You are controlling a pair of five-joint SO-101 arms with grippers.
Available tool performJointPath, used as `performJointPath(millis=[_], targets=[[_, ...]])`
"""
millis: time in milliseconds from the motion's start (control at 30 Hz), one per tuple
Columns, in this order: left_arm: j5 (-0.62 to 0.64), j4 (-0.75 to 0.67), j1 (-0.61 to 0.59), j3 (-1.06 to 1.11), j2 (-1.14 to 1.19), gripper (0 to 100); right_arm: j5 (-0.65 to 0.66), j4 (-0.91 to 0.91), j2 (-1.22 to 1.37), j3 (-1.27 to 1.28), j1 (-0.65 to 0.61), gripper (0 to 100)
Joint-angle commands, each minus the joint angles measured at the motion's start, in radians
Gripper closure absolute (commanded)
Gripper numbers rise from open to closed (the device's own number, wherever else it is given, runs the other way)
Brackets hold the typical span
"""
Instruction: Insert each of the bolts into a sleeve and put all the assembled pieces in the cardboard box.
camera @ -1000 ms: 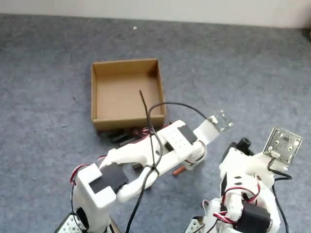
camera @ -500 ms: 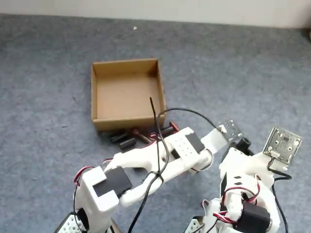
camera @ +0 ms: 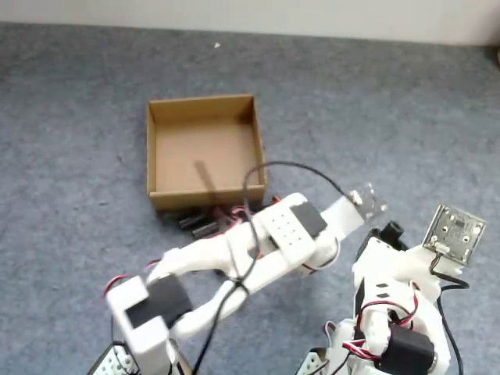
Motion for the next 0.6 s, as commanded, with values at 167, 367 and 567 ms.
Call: performJointPath(millis=[167, 367, 567], targets=[[-0.114, 0.092, -0.113, 0.096, -0.478, 99, -0.006, -0.016, 0.002, -0.051, -0.065, 99.4], [-0.112, 0.092, -0.137, 0.231, -0.825, 99, -0.011, -0.027, 0.002, -0.053, -0.142, 99.4], [-0.115, 0.083, -0.174, 0.361, -1.224, 99, -0.011, -0.028, 0.002, -0.054, -0.220, 99.4]])
